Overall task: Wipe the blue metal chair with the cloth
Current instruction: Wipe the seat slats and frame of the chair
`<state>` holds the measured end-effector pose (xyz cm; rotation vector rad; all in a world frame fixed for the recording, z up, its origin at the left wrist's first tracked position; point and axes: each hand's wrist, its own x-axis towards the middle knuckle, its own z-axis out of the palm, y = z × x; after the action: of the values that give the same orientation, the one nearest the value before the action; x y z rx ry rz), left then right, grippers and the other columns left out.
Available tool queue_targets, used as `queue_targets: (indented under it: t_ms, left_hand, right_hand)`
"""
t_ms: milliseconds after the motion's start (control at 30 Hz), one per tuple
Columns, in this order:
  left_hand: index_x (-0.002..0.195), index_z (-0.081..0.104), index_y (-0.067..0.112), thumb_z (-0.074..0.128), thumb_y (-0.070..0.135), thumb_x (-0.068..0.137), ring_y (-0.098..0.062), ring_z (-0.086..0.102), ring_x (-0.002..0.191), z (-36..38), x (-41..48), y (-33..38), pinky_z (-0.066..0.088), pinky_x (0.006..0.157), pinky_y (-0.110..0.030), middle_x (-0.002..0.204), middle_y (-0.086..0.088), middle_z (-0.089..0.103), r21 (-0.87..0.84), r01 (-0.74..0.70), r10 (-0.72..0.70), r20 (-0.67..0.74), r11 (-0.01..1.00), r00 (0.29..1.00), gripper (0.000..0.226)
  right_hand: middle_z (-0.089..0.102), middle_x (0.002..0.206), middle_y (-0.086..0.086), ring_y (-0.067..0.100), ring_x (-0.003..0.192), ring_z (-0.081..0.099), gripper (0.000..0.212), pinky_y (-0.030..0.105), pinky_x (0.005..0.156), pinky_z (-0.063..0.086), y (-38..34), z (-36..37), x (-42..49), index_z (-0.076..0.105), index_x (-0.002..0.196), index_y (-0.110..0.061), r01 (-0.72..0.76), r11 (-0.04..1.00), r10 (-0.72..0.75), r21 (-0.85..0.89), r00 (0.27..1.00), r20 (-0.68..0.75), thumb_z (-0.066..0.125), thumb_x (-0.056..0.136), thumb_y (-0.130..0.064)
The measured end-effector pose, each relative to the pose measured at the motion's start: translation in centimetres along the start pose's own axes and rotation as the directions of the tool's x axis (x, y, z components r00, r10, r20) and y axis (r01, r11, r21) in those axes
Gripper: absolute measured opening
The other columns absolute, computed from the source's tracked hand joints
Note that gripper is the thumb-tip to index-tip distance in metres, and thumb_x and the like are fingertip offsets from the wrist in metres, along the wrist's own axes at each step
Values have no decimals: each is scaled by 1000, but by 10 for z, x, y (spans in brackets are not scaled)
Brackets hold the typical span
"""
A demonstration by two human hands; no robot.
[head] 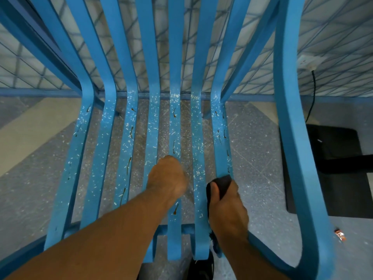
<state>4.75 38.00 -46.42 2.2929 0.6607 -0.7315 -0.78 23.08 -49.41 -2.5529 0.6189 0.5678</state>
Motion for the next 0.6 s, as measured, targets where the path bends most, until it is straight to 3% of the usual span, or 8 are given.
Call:
queue_targets:
  t_ms: [100, 267, 367, 467, 600]
  left_hand:
    - [88, 48, 15, 60, 14, 93, -8, 53, 62, 2, 1, -2, 32, 42, -17, 75, 2, 54, 15, -2, 2, -25, 1000, 1000, 13]
    - [87, 54, 13, 61, 17, 92, -10, 57, 61, 2, 4, -4, 32, 40, -16, 73, 1, 57, 36, -18, 19, -28, 999, 999, 10]
    - [81, 55, 14, 62, 17, 91, -11, 59, 61, 1, 4, -2, 36, 41, -18, 71, 0, 59, 43, -24, 25, -28, 999, 999, 13]
    - [78, 54, 16, 63, 16, 90, -13, 60, 63, 1, 5, -1, 44, 46, -23, 73, 0, 60, 69, -16, 18, -32, 997, 999, 15]
    - [73, 51, 17, 61, 14, 89, -11, 58, 63, 1, 6, -2, 37, 43, -20, 73, 1, 58, 76, -23, 25, -26, 997, 999, 19]
  right_hand:
    - [63, 101, 9, 33, 91, 63, 57, 47, 80, 53, -15, -1, 23, 42, 114, -16, -25, 998, 25, -51, 1000, -8, 28, 92, -67]
    - [64, 97, 12, 33, 89, 63, 64, 36, 70, 48, -45, -7, 64, 51, 109, -9, 20, 998, -25, -66, 996, -83, 29, 93, -66]
    - [64, 100, 12, 33, 90, 63, 59, 37, 71, 47, -51, -7, 71, 48, 117, -9, 63, 996, -69, -69, 993, -96, 28, 96, -62]
    - [61, 116, 13, 34, 100, 62, 57, 39, 78, 48, -48, -6, 63, 39, 135, -11, 120, 991, -127, -60, 986, -113, 29, 99, -54]
    - [54, 131, 12, 32, 110, 58, 59, 42, 88, 47, -33, -5, 43, 25, 150, -17, 195, 980, -198, -32, 972, -125, 25, 100, -50]
